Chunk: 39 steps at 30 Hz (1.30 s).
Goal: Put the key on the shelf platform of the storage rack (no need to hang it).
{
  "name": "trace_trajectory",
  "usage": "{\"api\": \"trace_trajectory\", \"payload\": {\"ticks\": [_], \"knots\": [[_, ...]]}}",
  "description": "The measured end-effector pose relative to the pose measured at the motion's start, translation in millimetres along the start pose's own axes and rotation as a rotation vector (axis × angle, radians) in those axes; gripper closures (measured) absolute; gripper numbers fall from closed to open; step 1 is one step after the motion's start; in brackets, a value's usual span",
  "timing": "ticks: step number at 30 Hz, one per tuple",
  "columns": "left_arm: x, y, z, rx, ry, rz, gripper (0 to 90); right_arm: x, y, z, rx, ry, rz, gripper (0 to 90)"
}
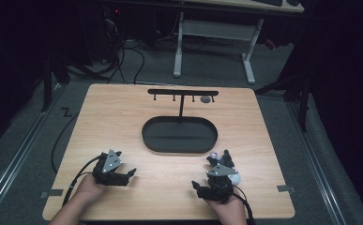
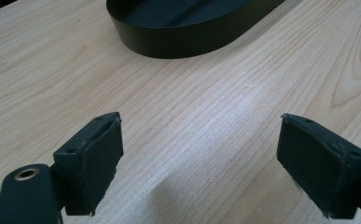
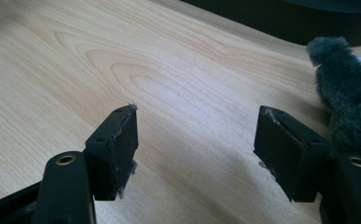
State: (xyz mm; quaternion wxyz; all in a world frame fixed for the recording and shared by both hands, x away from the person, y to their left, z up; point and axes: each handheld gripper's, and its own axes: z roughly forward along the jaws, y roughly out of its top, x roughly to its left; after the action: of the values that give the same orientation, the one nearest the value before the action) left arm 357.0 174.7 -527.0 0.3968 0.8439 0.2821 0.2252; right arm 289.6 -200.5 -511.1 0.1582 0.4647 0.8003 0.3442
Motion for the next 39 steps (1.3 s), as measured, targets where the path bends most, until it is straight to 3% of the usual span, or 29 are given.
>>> {"api": "trace_trajectory", "payload": {"ticks": [14,36,39], "knots": [[-0.1,-0.1,0.1,-0.002,-0.002,-0.001,15.3,0.8,6.6,-1.2,0.089,0.007,-0.005,30.3],[-0.1,-0.2,-0.1,-0.002,-0.004,0.001,15.4,7.1,26.1,1.6,0.286,-0.026,-0.11,27.7],[-0.3,-0.2,0.0,-0.005,-0.004,-0.001,15.3,6.4,28.1,2.6,0.308,-0.024,-0.098,27.6]]}}
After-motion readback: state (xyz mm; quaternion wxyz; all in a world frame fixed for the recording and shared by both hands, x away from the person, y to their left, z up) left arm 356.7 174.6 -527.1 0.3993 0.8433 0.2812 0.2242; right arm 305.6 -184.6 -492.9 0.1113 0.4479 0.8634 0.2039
